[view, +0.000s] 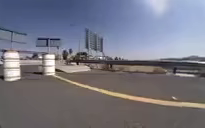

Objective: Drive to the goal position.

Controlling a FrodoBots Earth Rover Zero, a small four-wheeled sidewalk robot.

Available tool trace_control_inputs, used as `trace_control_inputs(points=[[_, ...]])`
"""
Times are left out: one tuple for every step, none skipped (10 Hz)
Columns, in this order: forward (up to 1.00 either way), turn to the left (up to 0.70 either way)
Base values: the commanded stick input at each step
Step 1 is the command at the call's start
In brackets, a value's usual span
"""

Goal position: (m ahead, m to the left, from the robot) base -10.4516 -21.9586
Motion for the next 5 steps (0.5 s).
trace_control_inputs(points=[[0.00,-0.45],[0.00,-0.45],[0.00,-0.45],[0.00,-0.45],[0.00,-0.45]])
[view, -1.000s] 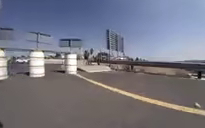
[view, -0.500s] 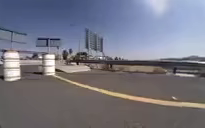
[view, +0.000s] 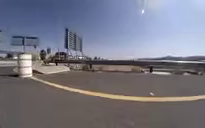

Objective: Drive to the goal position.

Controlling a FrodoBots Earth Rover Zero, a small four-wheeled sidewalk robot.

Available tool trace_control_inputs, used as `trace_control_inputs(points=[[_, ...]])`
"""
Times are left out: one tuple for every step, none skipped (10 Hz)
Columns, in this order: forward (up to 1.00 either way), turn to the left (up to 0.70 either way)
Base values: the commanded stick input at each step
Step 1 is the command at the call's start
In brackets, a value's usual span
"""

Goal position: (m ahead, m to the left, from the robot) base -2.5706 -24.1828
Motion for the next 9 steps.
trace_control_inputs(points=[[0.00,-0.45],[0.00,-0.45],[0.00,-0.45],[0.00,-0.45],[0.00,-0.45],[0.00,-0.45],[0.00,-0.45],[0.00,-0.45],[0.00,-0.45]])
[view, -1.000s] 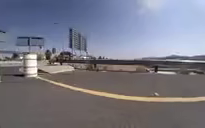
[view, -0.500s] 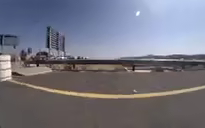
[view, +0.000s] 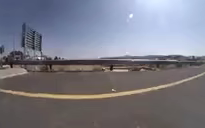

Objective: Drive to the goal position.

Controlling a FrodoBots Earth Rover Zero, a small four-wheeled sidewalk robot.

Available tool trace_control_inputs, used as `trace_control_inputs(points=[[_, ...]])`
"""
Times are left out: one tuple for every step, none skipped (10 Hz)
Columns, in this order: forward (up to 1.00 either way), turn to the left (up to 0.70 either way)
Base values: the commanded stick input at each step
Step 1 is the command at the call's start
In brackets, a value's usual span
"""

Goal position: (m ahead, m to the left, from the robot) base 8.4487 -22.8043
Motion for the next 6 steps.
trace_control_inputs(points=[[0.00,-0.45],[0.00,-0.45],[0.00,-0.45],[0.00,-0.45],[0.00,-0.45],[0.00,-0.45]])
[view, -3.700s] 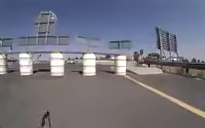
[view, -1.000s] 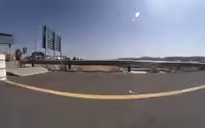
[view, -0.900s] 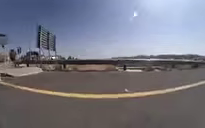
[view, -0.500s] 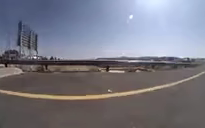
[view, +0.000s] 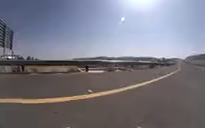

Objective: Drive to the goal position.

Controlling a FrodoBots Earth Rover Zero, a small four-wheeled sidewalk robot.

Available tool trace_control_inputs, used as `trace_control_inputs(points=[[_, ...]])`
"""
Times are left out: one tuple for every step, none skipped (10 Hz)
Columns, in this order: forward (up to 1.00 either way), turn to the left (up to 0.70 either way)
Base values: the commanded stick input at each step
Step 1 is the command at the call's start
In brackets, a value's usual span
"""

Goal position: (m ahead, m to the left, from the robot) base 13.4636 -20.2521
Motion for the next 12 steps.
trace_control_inputs(points=[[0.00,-0.45],[0.00,-0.45],[0.00,-0.45],[0.00,-0.45],[0.00,-0.45],[0.00,-0.45],[0.00,-0.45],[0.00,-0.45],[0.00,-0.45],[0.00,-0.45],[0.00,-0.45],[0.00,-0.45]])
